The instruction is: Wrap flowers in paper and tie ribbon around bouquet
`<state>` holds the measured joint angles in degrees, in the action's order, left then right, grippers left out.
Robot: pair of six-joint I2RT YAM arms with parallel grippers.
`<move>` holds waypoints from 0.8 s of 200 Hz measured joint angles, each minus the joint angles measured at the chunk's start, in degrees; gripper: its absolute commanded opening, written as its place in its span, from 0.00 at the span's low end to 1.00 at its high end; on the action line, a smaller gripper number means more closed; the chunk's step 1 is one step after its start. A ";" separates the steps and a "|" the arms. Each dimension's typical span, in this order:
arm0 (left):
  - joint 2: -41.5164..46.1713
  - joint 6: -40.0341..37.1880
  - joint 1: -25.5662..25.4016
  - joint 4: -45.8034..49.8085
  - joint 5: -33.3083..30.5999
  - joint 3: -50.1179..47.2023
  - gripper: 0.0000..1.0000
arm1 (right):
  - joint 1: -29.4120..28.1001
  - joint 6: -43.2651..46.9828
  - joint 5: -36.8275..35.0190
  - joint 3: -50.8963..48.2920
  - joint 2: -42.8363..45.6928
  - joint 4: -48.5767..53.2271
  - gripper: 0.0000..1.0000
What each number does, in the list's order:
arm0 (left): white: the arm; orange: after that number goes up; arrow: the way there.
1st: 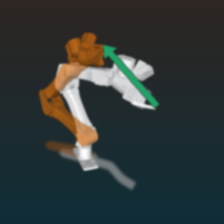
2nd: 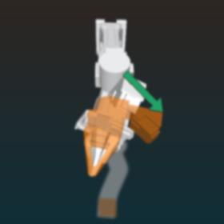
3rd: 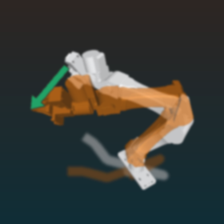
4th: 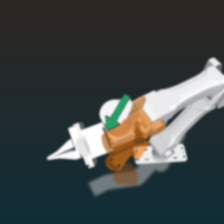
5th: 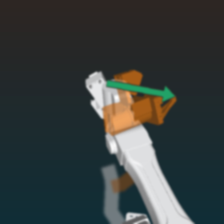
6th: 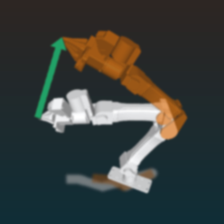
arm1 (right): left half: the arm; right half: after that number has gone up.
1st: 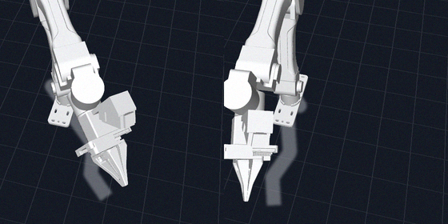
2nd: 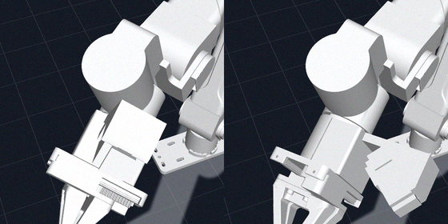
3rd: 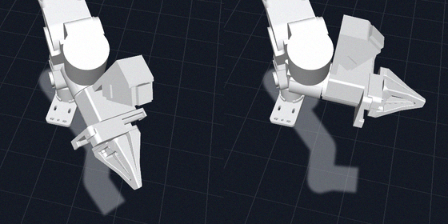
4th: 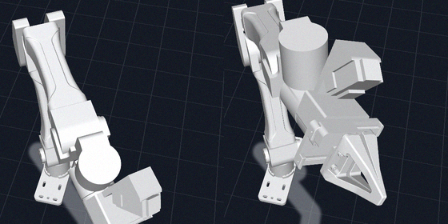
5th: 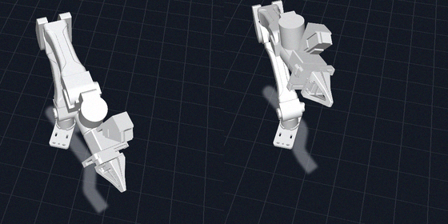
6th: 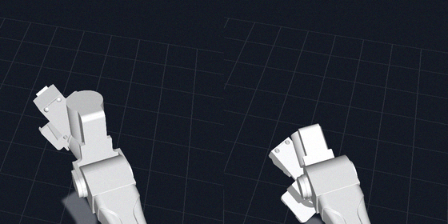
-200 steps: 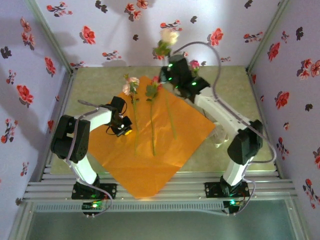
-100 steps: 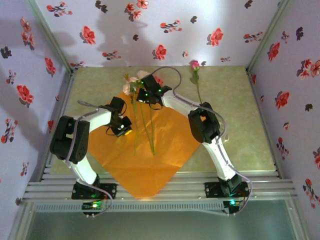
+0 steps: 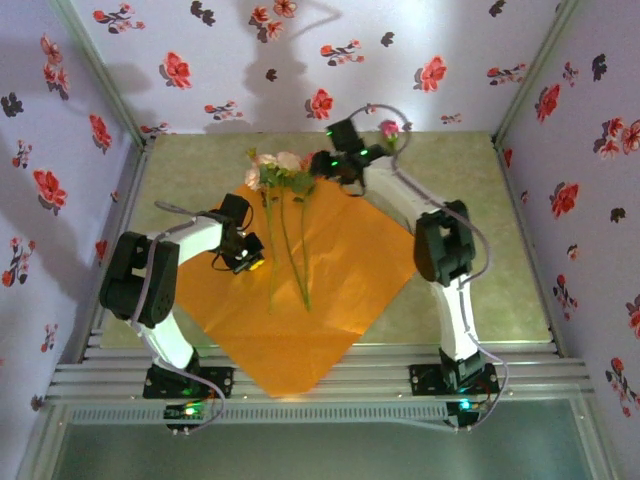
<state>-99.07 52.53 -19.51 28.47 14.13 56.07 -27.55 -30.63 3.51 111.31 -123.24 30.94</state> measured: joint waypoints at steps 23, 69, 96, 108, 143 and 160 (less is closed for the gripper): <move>0.00 0.02 0.00 0.00 0.00 0.00 0.05 | 8.22 7.39 -3.61 -0.61 1.88 4.57 0.60; -0.02 0.02 0.00 0.09 0.00 0.11 0.05 | 15.96 15.23 -8.63 5.51 -8.02 15.15 0.60; -0.09 0.02 0.00 0.28 0.00 0.24 0.05 | 15.78 16.17 -8.94 10.14 -14.75 18.93 0.60; -0.11 0.00 0.00 0.28 0.00 0.26 0.05 | 15.56 16.31 -8.94 12.85 -17.42 20.11 0.59; -0.24 0.00 0.00 0.66 0.00 0.46 0.05 | 15.61 15.98 -9.22 20.46 -22.82 23.23 0.49; -0.24 0.00 0.00 0.72 0.00 0.50 0.05 | 15.91 16.06 -9.62 23.56 -24.74 23.32 0.43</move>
<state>-99.31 52.53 -19.51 29.19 14.13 56.58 -11.64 -14.57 -6.11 134.87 -147.98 54.26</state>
